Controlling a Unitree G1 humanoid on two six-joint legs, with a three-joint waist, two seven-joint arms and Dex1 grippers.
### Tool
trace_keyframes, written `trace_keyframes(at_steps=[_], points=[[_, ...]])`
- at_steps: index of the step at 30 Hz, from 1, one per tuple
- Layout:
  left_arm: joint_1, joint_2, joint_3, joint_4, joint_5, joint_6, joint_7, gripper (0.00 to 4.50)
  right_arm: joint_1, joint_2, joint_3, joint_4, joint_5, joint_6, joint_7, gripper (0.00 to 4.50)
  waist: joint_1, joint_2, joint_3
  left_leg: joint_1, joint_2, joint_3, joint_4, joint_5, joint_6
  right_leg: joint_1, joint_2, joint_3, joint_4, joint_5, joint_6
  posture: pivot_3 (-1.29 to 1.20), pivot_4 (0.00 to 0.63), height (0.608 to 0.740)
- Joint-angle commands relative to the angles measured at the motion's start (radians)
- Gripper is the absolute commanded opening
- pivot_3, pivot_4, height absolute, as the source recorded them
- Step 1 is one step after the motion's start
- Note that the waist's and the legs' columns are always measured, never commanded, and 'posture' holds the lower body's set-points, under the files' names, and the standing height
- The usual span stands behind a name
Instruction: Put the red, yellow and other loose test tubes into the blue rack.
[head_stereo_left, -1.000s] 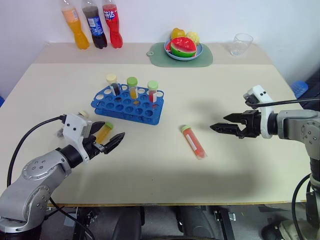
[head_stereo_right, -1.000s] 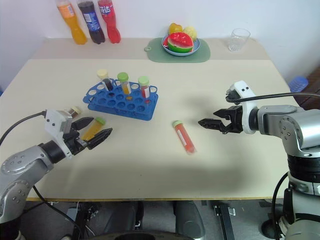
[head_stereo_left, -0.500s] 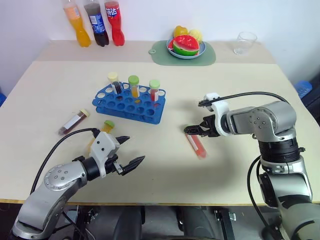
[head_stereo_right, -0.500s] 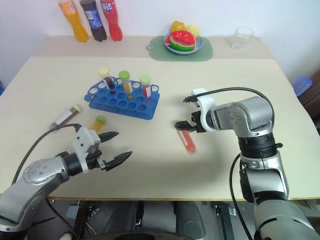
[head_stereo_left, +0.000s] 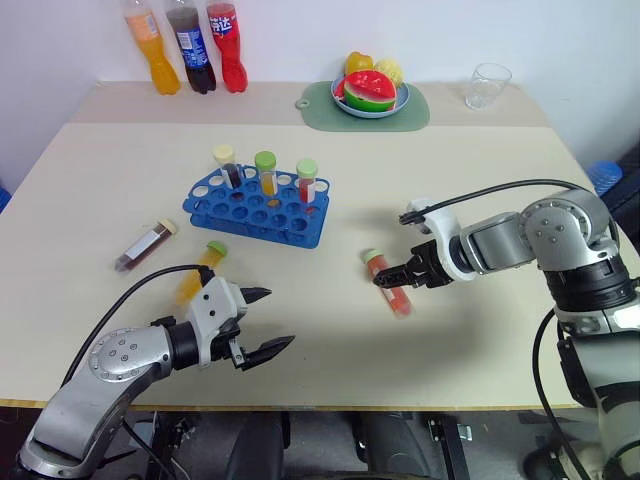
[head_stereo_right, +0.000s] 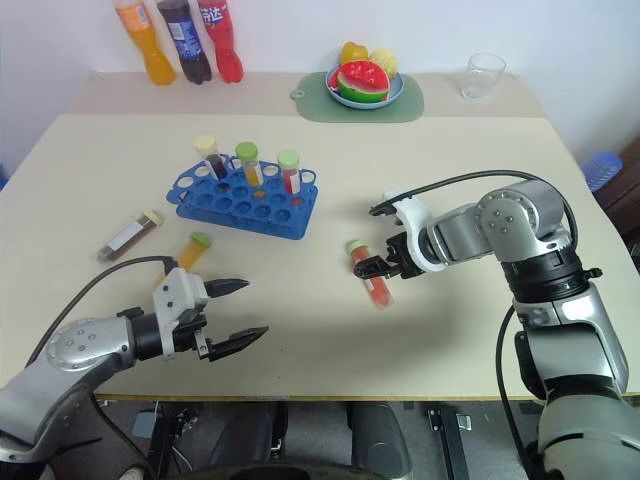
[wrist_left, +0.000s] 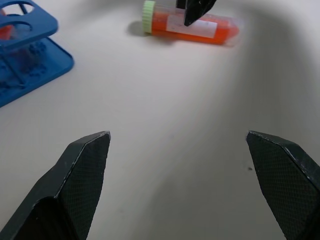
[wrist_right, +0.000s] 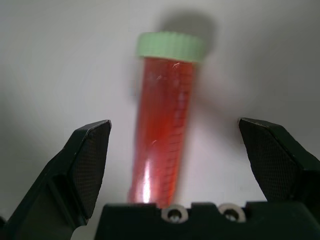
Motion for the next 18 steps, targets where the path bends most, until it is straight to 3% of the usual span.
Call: trace_keyframes(at_steps=[1, 3, 9, 11, 13, 17, 18], points=[[-0.002, -0.003, -0.003, -0.009, 0.005, -0.023, -0.005, 4.49, -0.027, 0.024, 0.012, 0.077, 0.117, 0.006, -0.114, 4.24, 0.000, 0.000, 0.000, 0.000, 0.000, 0.000, 0.000, 0.000, 0.000, 0.000, 0.000, 0.000, 0.000, 0.000, 0.000, 0.00, 0.150, 0.734], [-0.003, -0.004, -0.006, -0.008, 0.009, -0.024, -0.004, 4.50, -0.035, 0.037, 0.010, 0.103, 0.159, 0.006, -0.162, 3.69, -0.003, -0.001, 0.000, 0.000, 0.000, 0.000, 0.000, 0.000, 0.000, 0.000, 0.000, 0.000, 0.000, 0.000, 0.000, 0.00, 0.150, 0.734], [0.004, -0.013, -0.006, -0.013, 0.015, -0.022, 0.003, 4.50, -0.053, 0.044, 0.021, 0.149, 0.270, 0.006, -0.290, 0.81, -0.018, -0.001, 0.000, 0.000, 0.000, 0.000, 0.000, 0.000, 0.000, 0.000, 0.000, 0.000, 0.000, 0.000, 0.000, 0.00, 0.150, 0.734], [0.006, -0.017, -0.004, -0.015, 0.017, -0.019, 0.006, 4.50, -0.056, 0.038, 0.026, 0.141, 0.311, 0.006, -0.310, 0.71, -0.018, -0.001, 0.000, 0.000, 0.000, 0.000, 0.000, 0.000, 0.000, 0.000, 0.000, 0.000, 0.000, 0.000, 0.000, 0.00, 0.150, 0.734], [0.018, -0.022, 0.009, -0.017, 0.020, -0.019, 0.019, 4.50, -0.035, 0.018, -0.013, -0.034, 0.291, -0.004, -0.213, 0.71, -0.018, 0.000, 0.000, 0.000, 0.000, 0.000, 0.000, 0.000, 0.000, 0.000, 0.000, 0.000, 0.000, 0.000, 0.000, 0.00, 0.150, 0.734], [0.035, -0.040, 0.055, -0.006, 0.018, -0.021, 0.055, 4.50, 0.069, -0.072, -0.026, -0.427, -0.020, -0.336, 0.113, 0.71, -0.017, 0.001, 0.000, -0.002, 0.000, -0.001, -0.001, 0.000, 0.001, -0.002, 0.000, -0.001, 0.000, 0.000, 0.000, 0.00, 0.150, 0.734], [0.037, -0.057, 0.078, 0.008, 0.021, -0.028, 0.081, 4.50, 0.120, -0.102, 0.006, -0.495, -0.182, -0.544, 0.237, 0.71, -0.017, 0.000, 0.000, -0.002, 0.000, -0.001, -0.001, 0.000, 0.001, -0.002, 0.000, -0.001, 0.000, 0.000, 0.000, 0.00, 0.150, 0.734]])
